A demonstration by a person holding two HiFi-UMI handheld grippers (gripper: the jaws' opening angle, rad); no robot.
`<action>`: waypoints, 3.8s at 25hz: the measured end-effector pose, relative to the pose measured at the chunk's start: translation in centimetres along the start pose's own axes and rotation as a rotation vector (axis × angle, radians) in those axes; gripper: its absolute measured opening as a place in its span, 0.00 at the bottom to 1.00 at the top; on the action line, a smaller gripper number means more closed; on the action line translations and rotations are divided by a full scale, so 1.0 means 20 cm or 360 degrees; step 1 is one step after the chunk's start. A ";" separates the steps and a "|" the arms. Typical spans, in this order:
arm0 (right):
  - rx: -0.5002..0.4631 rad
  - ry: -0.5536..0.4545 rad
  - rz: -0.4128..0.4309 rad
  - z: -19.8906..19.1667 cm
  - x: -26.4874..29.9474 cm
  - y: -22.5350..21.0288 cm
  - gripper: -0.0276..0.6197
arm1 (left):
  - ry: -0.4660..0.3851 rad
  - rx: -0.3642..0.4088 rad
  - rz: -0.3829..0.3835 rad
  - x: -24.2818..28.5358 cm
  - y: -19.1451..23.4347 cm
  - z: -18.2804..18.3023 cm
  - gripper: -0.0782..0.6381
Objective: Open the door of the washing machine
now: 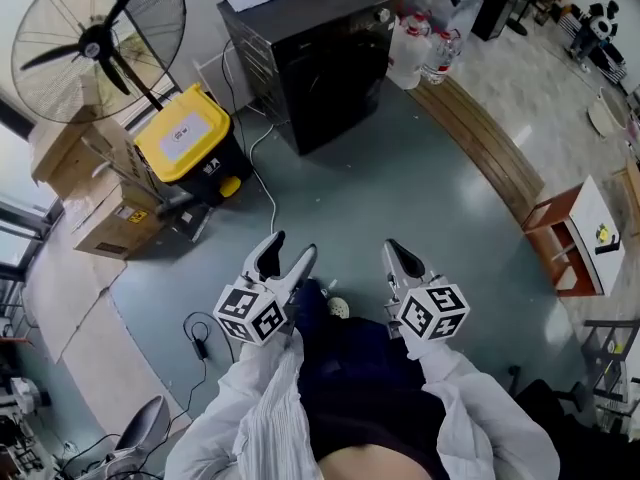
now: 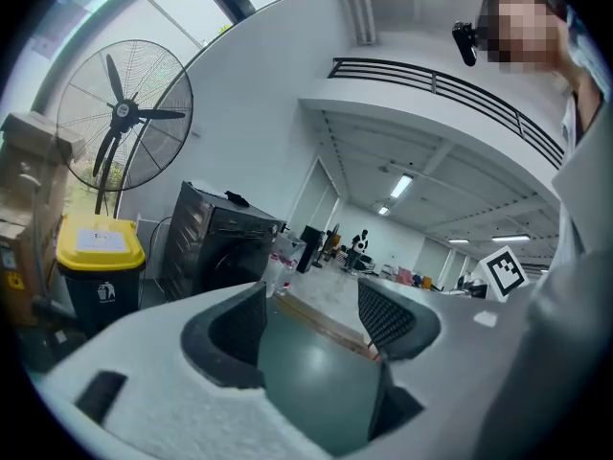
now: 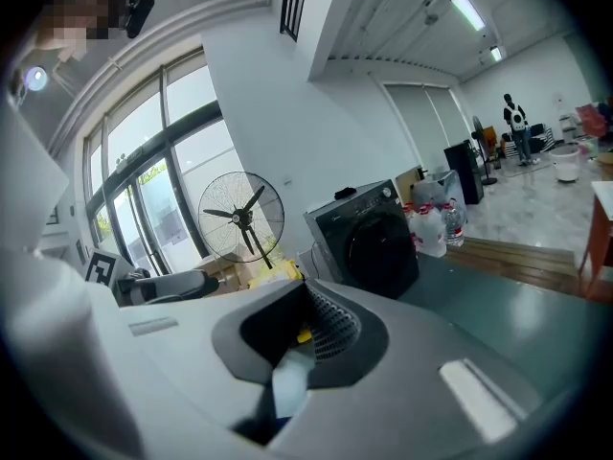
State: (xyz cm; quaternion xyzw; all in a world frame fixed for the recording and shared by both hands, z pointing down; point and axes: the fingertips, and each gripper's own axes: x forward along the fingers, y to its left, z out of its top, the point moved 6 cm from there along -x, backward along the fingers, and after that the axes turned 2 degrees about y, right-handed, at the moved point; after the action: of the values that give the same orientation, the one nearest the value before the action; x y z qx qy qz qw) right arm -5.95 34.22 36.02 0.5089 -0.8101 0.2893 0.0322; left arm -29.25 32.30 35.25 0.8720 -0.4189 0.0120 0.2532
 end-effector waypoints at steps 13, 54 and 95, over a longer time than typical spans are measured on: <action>0.0094 0.0081 -0.0067 0.16 0.49 -0.24 0.06 | 0.0122 0.0043 -0.0018 0.50 0.37 0.16 0.51; 0.0078 0.0442 0.0020 0.97 2.58 -1.40 0.06 | 0.0664 0.0336 0.0282 2.66 1.83 0.32 0.51; 0.0138 0.0719 0.0186 0.70 2.54 -1.80 0.06 | 0.1141 0.0476 0.0531 3.02 1.77 -0.31 0.23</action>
State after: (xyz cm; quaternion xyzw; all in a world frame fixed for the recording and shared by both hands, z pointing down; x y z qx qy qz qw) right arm 3.40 -25.03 57.66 0.3844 -0.7973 0.4317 0.1739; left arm -14.90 -27.17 69.94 0.7599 -0.4333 0.4162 0.2481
